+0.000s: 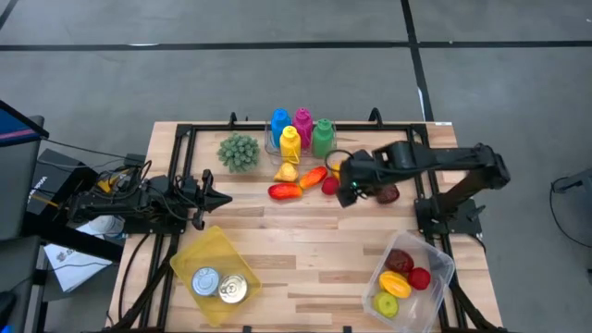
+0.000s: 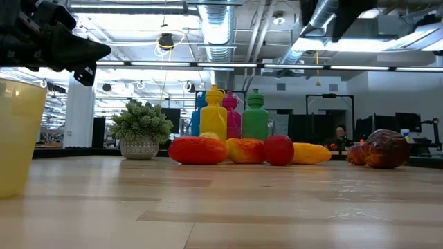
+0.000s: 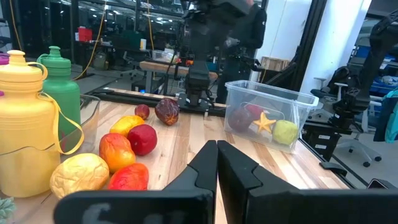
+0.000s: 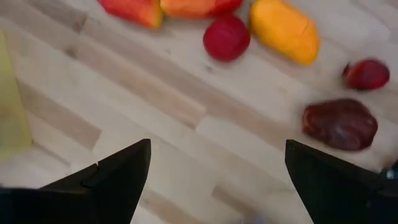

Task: Pick & Place Food Item
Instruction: Put the red tomato into the white bin

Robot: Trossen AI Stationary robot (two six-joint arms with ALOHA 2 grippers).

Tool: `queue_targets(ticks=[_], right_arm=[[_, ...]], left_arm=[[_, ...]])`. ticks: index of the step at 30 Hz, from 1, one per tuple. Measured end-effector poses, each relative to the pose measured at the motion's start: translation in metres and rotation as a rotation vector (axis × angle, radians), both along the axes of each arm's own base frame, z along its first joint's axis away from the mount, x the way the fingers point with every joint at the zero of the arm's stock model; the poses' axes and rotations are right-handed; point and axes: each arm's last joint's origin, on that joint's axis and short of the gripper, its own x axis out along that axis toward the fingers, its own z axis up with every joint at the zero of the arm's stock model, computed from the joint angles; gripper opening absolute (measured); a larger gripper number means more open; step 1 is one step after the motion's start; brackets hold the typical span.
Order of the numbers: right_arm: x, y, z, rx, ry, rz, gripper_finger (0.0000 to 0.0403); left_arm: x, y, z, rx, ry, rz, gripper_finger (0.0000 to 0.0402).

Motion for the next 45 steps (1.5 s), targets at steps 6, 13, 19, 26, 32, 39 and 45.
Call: queue_targets(ticks=[6,13,19,26,32,39,45], right_arm=[[0.031,-0.027,-0.020,-0.023,-0.001,-0.029,0.0358],[0.076,-0.067,-0.080,-0.025,0.145,-0.096,0.0358],[0.094,-0.100,-0.129,0.045,0.277,-0.155,0.0358],[0.106,-0.119,-0.147,0.095,0.223,-0.197,0.0358],[0.103,-0.123,-0.148,0.111,0.237,-0.251,0.0358],[0.104,-0.118,-0.148,0.087,0.235,-0.265,0.0358],[0.098,-0.120,-0.161,0.074,0.274,-0.284,0.0346]], left_arm=[[0.000,0.000,0.000,0.000,0.000,0.000,0.0000],[0.000,0.000,0.000,0.000,0.000,0.000,0.0000],[0.000,0.000,0.000,0.000,0.000,0.000,0.0000],[0.000,0.000,0.000,0.000,0.000,0.000,0.0000],[0.000,0.000,0.000,0.000,0.000,0.000,0.0000],[0.000,0.000,0.000,0.000,-0.001,0.000,0.0000],[0.000,0.000,0.000,0.000,0.000,0.000,0.0000]])
